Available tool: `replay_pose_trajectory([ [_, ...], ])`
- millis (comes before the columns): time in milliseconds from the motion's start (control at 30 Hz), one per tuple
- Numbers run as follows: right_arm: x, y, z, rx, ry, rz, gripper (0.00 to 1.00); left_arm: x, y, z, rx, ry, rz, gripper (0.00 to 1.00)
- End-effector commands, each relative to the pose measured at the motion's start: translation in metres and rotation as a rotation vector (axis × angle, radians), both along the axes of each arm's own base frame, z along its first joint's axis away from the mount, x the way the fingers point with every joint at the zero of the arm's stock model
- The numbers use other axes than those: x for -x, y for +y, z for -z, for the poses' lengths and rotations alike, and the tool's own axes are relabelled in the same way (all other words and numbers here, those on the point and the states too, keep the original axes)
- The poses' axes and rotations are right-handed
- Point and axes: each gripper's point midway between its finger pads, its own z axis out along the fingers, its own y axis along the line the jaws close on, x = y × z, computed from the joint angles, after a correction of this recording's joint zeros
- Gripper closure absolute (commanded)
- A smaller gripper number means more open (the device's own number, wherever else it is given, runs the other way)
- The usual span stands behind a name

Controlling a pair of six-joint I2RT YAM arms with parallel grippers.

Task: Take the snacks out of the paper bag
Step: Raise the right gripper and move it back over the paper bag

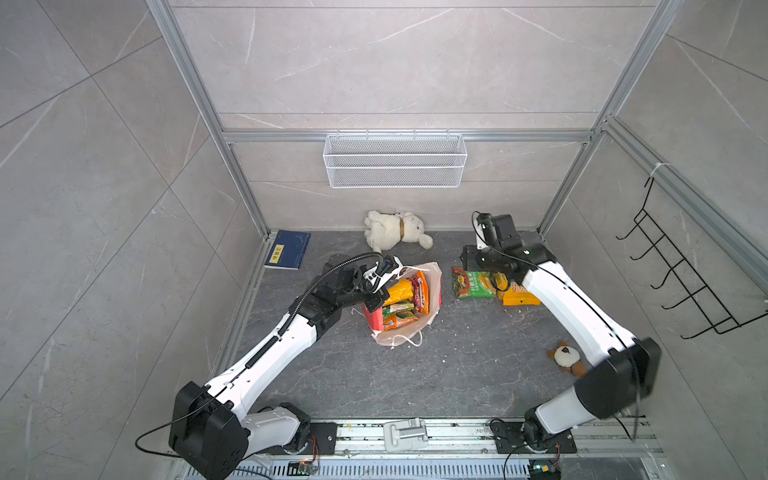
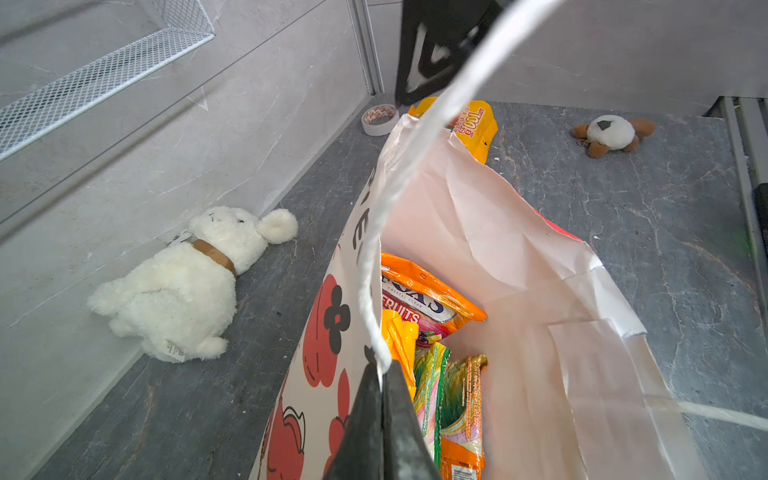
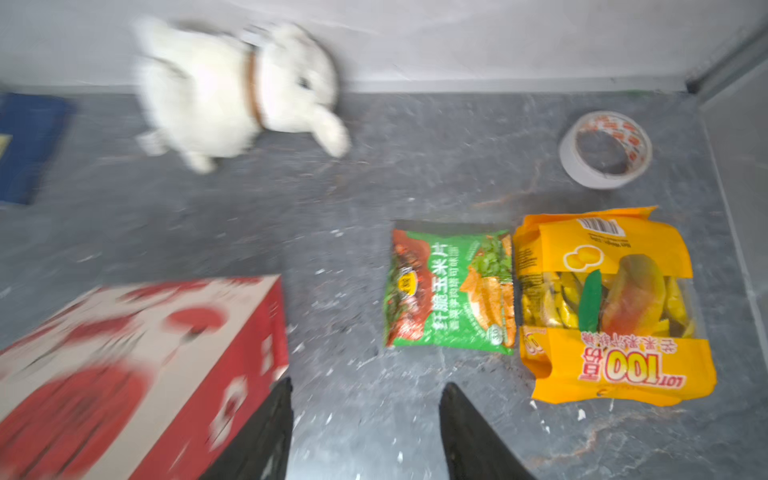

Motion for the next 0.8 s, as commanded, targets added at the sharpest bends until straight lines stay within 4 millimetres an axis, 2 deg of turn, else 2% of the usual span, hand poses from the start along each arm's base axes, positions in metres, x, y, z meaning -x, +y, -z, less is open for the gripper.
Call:
replay_pose_trajectory([
  [0, 0.041, 0.036, -0.026, -0.114, -0.093, -0.222, 0.51, 0.024, -0.013, -0.051, 0.085, -0.117, 0.142, 1.0],
  [67, 0.071, 0.057, -0.04, -0.187, -0.123, -0.347, 0.55, 0.029, -0.014, -0.047, 0.083, -0.112, 0.167, 1.0],
  [167, 0.108, 0.084, -0.045, -0.271, -0.124, -0.489, 0.66, 0.036, -0.014, -0.046, 0.086, -0.107, 0.198, 1.0],
  [267, 0.138, 0.103, -0.042, -0.303, -0.152, -0.618, 0.73, 0.042, -0.015, -0.043, 0.081, -0.094, 0.229, 1.0],
  [367, 0.161, 0.11, -0.031, -0.29, -0.191, -0.715, 0.79, 0.052, -0.015, -0.04, 0.078, -0.087, 0.274, 1.0],
  [500, 0.175, 0.118, -0.009, -0.246, -0.211, -0.807, 0.8, 0.058, -0.015, -0.034, 0.077, -0.077, 0.297, 1.0],
  [633, 0.173, 0.127, 0.016, -0.176, -0.178, -0.818, 0.84, 0.058, -0.014, -0.028, 0.069, -0.065, 0.288, 1.0],
  [733, 0.165, 0.133, 0.025, -0.125, -0.165, -0.774, 0.84, 0.054, -0.013, -0.028, 0.063, -0.053, 0.263, 1.0],
  [767, 0.158, 0.132, 0.026, -0.103, -0.158, -0.736, 0.87, 0.052, -0.013, -0.028, 0.064, -0.047, 0.255, 1.0],
])
